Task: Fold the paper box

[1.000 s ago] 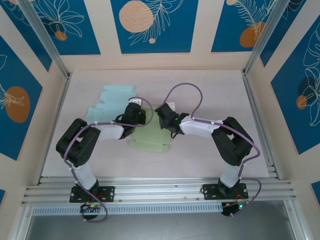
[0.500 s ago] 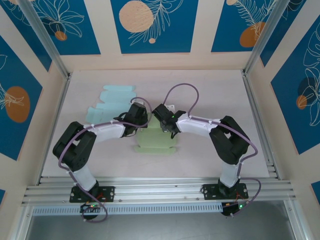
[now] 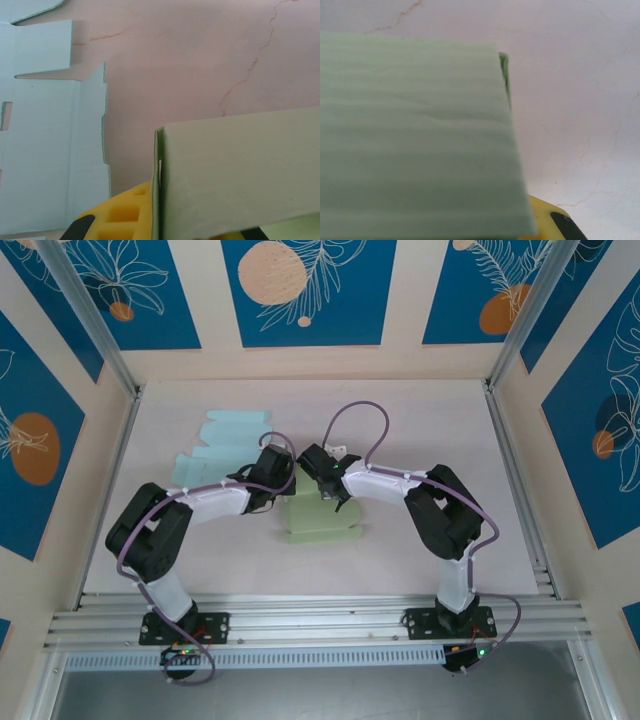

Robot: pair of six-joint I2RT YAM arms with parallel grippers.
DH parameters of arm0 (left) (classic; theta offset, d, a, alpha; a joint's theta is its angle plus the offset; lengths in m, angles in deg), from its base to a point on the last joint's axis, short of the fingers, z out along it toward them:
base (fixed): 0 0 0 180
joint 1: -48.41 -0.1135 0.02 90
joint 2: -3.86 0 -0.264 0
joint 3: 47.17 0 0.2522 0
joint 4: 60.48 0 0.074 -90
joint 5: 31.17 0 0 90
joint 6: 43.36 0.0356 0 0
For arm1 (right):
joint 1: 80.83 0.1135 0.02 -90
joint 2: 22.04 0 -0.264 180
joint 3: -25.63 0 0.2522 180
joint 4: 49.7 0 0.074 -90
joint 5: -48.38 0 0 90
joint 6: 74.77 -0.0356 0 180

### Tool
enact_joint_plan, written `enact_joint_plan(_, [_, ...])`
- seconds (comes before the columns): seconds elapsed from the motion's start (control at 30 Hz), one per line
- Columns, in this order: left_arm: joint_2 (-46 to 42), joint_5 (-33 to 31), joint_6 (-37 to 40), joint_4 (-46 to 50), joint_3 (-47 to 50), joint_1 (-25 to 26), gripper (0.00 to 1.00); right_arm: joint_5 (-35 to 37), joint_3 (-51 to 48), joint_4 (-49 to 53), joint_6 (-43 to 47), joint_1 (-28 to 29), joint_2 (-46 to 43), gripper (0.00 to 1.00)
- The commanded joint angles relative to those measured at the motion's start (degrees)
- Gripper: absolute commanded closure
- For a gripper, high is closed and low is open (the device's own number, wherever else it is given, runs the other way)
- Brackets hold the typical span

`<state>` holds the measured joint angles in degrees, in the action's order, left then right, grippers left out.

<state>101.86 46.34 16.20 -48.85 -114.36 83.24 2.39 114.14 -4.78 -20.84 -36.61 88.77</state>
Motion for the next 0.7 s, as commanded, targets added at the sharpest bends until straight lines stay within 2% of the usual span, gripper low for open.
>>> enact_joint_plan(0.0, [-0.42, 1.45, -0.67, 0.17, 0.0, -0.65, 0.77, 4.54, -2.96, 9.13, -0.16, -1.13, 1.47, 0.99])
enact_joint_plan(0.03, [-0.66, 2.83, -1.05, -0.67, 0.37, -0.68, 0.7, 3.98, -2.71, 9.1, -0.29, -1.0, 1.56, 0.98])
enact_joint_plan(0.1, [-1.12, 5.64, -1.64, -1.64, 0.93, -0.6, 0.62, 2.84, -2.0, 9.1, -0.78, -0.54, 1.62, 0.99])
enact_joint_plan(0.17, [-1.82, 7.0, -1.75, -1.56, 1.36, -0.33, 0.6, 1.74, -1.47, 9.05, -1.12, -0.38, 1.7, 0.98])
enact_joint_plan(0.33, [-3.22, 7.6, -2.29, -0.7, 3.21, 0.64, 0.6, 0.34, -1.05, 8.7, -1.87, -0.11, 1.7, 0.99])
enact_joint_plan(0.57, [-0.82, 6.75, -3.41, -0.42, 4.74, 1.99, 0.7, -0.33, -0.75, 8.57, -2.19, 0.2, 1.47, 0.99])
enact_joint_plan(0.67, [0.65, 4.54, -3.62, -0.42, 4.44, 2.09, 0.76, -0.28, -0.88, 8.66, -2.25, 0.56, 1.0, 0.99])
